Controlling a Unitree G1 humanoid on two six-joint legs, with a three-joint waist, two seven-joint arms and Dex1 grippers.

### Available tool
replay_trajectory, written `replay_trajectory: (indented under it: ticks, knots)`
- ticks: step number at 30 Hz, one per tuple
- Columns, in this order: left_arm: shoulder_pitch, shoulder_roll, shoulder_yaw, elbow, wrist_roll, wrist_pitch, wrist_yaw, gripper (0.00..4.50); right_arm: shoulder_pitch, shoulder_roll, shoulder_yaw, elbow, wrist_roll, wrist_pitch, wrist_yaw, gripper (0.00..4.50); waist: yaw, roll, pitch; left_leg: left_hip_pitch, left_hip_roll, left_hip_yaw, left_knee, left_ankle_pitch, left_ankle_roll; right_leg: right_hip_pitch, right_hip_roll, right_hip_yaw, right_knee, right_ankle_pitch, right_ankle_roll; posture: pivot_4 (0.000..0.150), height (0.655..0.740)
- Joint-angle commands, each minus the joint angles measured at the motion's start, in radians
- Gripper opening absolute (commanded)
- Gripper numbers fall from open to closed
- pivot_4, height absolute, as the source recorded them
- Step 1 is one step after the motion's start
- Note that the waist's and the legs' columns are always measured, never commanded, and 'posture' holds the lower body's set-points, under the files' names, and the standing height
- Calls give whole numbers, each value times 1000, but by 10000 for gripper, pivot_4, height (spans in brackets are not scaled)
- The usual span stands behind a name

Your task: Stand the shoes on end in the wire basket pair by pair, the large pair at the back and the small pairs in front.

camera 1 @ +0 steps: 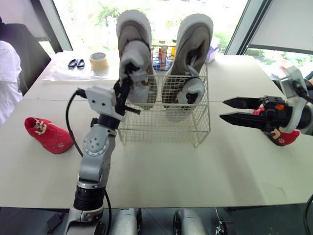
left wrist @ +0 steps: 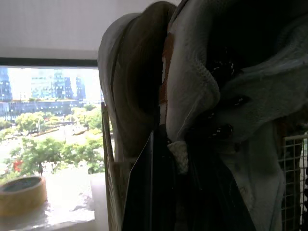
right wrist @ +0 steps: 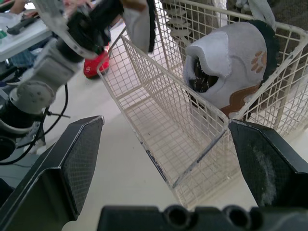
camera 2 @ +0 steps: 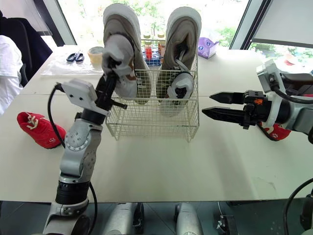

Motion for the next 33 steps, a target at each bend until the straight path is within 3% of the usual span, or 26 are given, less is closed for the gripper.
replay_trajectory:
  ticks: [1,6,10,13,17,21,27,29,32,33]
  knots:
    - [37,-23,-12,88,18,-27,5,1206,-10,10,-34,-28,30,-3,-25,45000,1,5,-4,0,0,0,0,0,0,0,0,0,0,0,0,1500,6675]
    - [48,-55,45,55,-68,117,34,1206,-5,7,-39,-29,37,-6,-36,45000,1,16,-12,1,0,-1,1,-1,1,2,0,0,0,0,0,1500,6675]
    - [90,-41,101,-76,-232,307,19,1206,1,15,-25,-20,23,-21,-37,45000,-4,22,-17,2,0,-1,0,-1,1,2,0,0,0,0,0,1500,6675]
    - [109,-11,112,-135,-266,361,9,11015,1,18,-18,-10,16,-32,-33,45000,-4,22,-17,2,0,-1,0,-1,1,2,0,0,0,0,0,1500,6675]
    - [136,44,125,-207,-302,445,1,29540,-3,19,-1,9,0,-49,-19,45000,-3,22,-17,2,0,-2,0,-1,1,2,1,0,0,0,0,1500,6675]
    - [187,80,172,-302,-426,536,-15,29540,3,15,9,22,-12,-65,0,45000,-4,22,-17,2,0,-2,0,-1,1,2,1,0,-1,0,-1,1500,6675]
    - [305,174,346,-395,-835,715,-44,29540,15,12,36,42,-50,-95,35,45000,-8,21,-16,1,1,-1,-1,-1,1,0,1,1,-1,-1,-1,1500,6675]
    - [329,209,394,-392,-908,727,-49,29540,23,11,39,46,-64,-105,42,45000,-5,21,-16,1,1,-1,-1,-1,1,0,1,1,-1,-1,-2,1500,6675]
    - [336,273,449,-380,-1040,743,-66,37040,19,25,31,69,-93,-124,5,45000,-4,21,-16,1,1,-1,-1,-1,1,0,1,1,-2,-2,-4,1500,6675]
    - [328,307,460,-384,-1082,756,-71,41525,23,27,27,84,-111,-133,-11,45000,-4,20,-15,1,1,-1,-1,-1,1,0,1,1,-2,-2,-4,1500,6675]
